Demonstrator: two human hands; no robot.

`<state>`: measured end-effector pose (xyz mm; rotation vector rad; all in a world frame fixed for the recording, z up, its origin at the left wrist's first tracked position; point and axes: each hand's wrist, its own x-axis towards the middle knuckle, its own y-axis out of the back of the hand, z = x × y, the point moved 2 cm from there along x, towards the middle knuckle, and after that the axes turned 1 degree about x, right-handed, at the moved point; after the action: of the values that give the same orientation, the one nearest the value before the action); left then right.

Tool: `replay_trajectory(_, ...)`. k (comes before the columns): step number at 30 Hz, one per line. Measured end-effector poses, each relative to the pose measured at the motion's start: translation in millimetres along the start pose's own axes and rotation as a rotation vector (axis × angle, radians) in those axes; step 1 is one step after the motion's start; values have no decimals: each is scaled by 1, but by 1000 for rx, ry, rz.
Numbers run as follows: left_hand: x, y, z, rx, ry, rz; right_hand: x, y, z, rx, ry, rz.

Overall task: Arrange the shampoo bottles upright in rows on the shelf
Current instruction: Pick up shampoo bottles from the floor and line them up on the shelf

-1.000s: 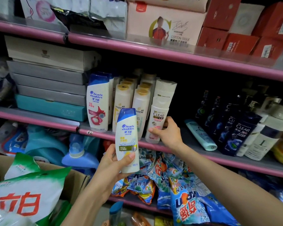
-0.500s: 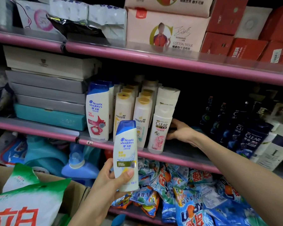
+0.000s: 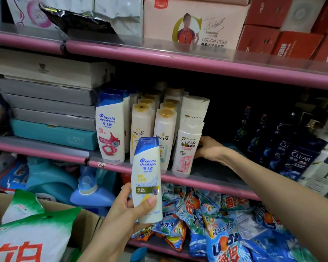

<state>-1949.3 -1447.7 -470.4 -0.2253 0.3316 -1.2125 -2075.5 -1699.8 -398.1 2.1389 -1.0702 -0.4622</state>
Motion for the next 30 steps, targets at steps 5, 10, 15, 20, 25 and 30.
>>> replay_trajectory(5,1,-11,0,2,-13,-17,-11,9,1,-107,-135,-163)
replay_trajectory(10,8,-40,-3,11,-48,-53,-77,12,-5,-52,-6,28)
replay_trajectory(15,14,-74,-18,136,-129,-96,-160,-27,-7,561,20,-224)
replay_trajectory(20,14,-99,-31,387,-223,-57,-167,-18,16,530,22,1)
replay_trajectory(25,11,-107,-11,748,-507,108,-146,10,20,417,188,165)
replay_trajectory(30,29,-120,72,1188,-881,160,-103,22,32,264,204,370)
